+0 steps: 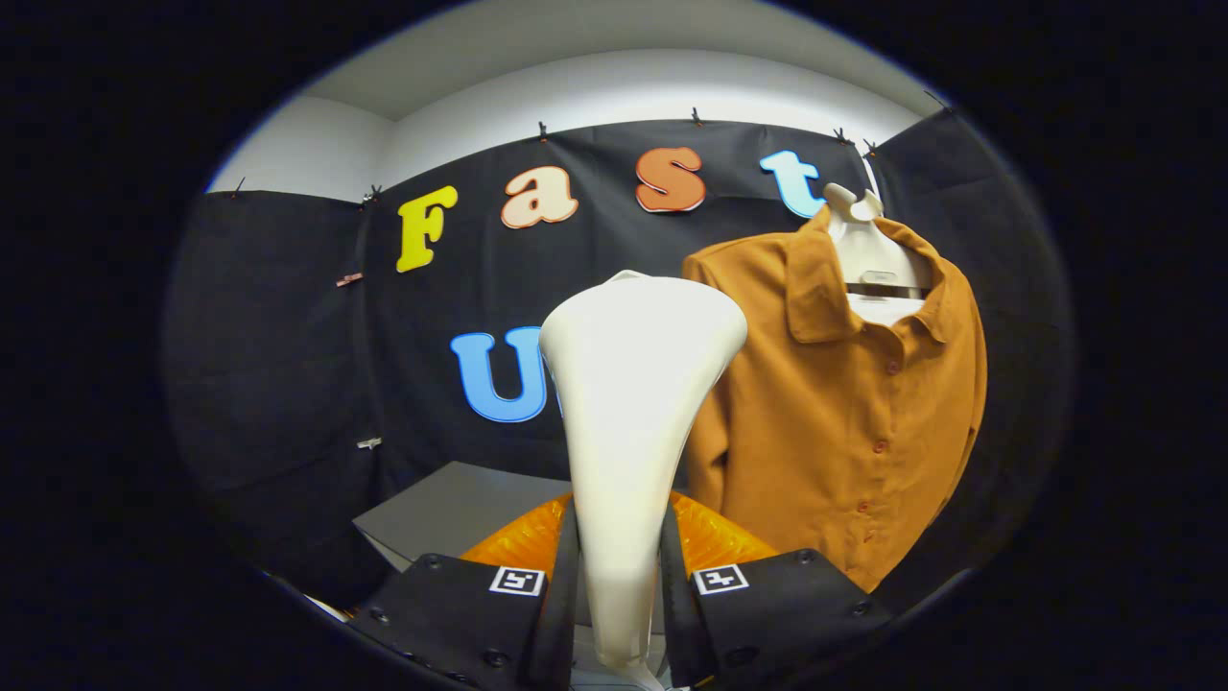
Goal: Iron the clothes twice with a garment steamer, once on the left side and once on the right side.
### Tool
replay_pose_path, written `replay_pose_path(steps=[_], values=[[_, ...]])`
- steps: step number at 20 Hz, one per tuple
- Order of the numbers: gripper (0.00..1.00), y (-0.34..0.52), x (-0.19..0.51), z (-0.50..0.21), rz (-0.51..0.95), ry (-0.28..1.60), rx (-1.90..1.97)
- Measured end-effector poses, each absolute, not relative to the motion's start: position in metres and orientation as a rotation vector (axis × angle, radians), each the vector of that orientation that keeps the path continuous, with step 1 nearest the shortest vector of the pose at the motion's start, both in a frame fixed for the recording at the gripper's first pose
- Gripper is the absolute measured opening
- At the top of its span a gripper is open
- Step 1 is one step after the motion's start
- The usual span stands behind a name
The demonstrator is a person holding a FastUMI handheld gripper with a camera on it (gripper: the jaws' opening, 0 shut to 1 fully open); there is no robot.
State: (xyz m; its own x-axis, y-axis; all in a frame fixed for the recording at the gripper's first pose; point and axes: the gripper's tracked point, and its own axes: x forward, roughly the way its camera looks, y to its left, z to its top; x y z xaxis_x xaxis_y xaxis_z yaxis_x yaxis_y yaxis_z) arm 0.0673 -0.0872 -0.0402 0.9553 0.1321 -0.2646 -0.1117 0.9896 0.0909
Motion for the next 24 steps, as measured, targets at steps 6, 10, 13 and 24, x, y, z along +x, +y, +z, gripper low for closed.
replay_pose_path(steps=[6, 10, 13, 24], values=[[0.42, -0.019, 0.066, -0.04, 0.189, 0.252, 0.094], [0.42, -0.009, 0.067, -0.051, 0.176, 0.272, 0.102], [0.42, -0.007, 0.068, -0.057, 0.167, 0.286, 0.11], [0.42, 0.003, 0.07, -0.048, 0.196, 0.252, 0.078]])
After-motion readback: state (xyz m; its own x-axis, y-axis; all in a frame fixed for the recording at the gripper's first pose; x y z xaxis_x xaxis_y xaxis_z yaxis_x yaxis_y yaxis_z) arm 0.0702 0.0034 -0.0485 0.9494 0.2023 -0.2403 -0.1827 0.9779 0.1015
